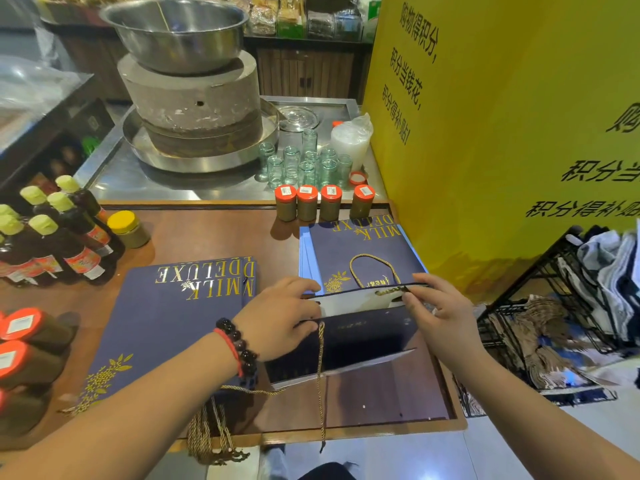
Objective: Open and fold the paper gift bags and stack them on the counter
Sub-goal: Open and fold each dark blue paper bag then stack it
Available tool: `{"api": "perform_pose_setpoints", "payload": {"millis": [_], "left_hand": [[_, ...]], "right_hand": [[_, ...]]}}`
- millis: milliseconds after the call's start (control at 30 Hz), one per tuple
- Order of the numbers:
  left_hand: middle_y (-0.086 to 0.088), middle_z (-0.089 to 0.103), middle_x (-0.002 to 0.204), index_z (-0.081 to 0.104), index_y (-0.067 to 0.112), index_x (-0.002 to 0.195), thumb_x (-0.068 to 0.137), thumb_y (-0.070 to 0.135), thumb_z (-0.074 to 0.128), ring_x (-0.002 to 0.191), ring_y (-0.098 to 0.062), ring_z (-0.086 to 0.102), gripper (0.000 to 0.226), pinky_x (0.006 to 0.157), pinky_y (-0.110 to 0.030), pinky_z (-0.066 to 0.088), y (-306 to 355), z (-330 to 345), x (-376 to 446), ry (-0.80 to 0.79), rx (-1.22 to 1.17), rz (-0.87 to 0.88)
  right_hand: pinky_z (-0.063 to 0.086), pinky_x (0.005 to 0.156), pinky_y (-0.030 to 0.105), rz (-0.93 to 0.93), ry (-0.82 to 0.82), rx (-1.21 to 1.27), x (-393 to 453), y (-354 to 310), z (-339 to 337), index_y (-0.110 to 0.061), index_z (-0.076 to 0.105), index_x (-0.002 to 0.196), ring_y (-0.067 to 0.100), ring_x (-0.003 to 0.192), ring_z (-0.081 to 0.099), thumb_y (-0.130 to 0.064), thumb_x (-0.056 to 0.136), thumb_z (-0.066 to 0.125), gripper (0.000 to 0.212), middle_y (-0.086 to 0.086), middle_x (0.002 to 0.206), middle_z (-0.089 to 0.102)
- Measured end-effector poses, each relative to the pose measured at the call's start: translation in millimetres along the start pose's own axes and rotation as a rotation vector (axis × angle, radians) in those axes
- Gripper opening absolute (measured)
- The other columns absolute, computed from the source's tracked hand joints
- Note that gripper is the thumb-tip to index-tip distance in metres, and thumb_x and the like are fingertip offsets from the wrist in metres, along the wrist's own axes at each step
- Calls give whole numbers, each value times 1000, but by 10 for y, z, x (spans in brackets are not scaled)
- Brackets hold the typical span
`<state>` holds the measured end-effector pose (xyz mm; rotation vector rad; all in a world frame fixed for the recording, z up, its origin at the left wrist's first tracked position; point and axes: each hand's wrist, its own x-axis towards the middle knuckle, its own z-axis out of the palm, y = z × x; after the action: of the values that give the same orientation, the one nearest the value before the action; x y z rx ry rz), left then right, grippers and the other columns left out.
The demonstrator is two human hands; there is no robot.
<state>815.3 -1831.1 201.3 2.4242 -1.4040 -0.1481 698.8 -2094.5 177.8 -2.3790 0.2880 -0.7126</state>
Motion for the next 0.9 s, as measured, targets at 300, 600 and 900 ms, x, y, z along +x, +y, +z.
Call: {"api": "perform_pose_setpoints", "payload": {"millis": [300,600,900], "left_hand": [[-2,48,138,72,19,99,92,26,60,130,-21,37,16,104,-43,39,8,58,9,22,-70,-60],[-1,47,138,72,20,97,91,26,59,131,-17,35,16,103,-44,40,40,23,4,-9,-85,-86],[-2,47,138,63,21,124,92,16,52,131,-22,37,34,107,-40,36,21,13,83,-70,-56,-143]], "right_hand": [[55,67,33,-208,-272,-90,-575,-676,380,-22,70,102,11,82,65,-38,83,61,27,-7,91,70],[52,79,38,666,-662,395,-769,-905,967,-10,68,87,8,68,54,-31,96,57,25,2,69,59],[44,48,27,1006,-635,162,-1402,315,539,-9,64,75,20,51,58,-7,90,57,17,8,57,62]]}}
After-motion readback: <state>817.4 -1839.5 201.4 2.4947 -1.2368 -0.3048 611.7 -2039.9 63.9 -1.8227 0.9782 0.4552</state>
